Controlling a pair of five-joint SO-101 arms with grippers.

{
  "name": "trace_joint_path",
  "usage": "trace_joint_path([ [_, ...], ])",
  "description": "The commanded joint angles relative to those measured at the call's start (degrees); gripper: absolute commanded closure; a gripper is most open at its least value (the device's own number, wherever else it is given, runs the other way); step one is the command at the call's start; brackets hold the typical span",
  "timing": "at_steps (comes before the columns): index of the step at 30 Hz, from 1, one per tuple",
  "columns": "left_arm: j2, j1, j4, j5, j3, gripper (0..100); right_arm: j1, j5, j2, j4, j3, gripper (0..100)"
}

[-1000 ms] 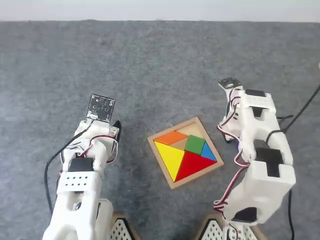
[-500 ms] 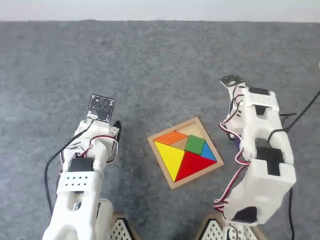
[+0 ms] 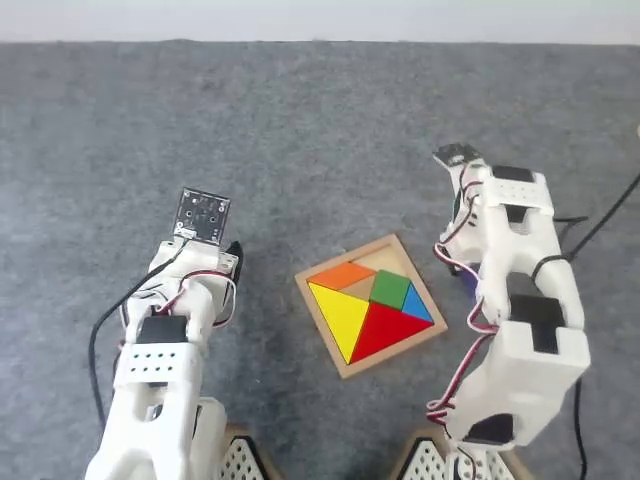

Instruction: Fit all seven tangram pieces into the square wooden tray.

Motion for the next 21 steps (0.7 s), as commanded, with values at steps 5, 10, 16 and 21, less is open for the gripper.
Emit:
trace_joint_path([
  [5,-0.4,-0.1,-1.1,-0.4,-0.7,83,-8.3,-0.8,-6.5,10.1,-12.7,87.2],
  [10,-0.4,-0.1,-1.1,-0.4,-0.7,83,-16.1,0.6,-6.4,10.2,-15.8,87.2],
  [16,-0.4,-0.1,-1.1,-0.4,-0.8,83,-24.3,13.7,-4.3,9.1,-17.8,87.2],
  [21,-0.4,-0.1,-1.1,-0.4,-0.8,83,-26.0,25.0,0.1,4.4,-17.8,87.2],
])
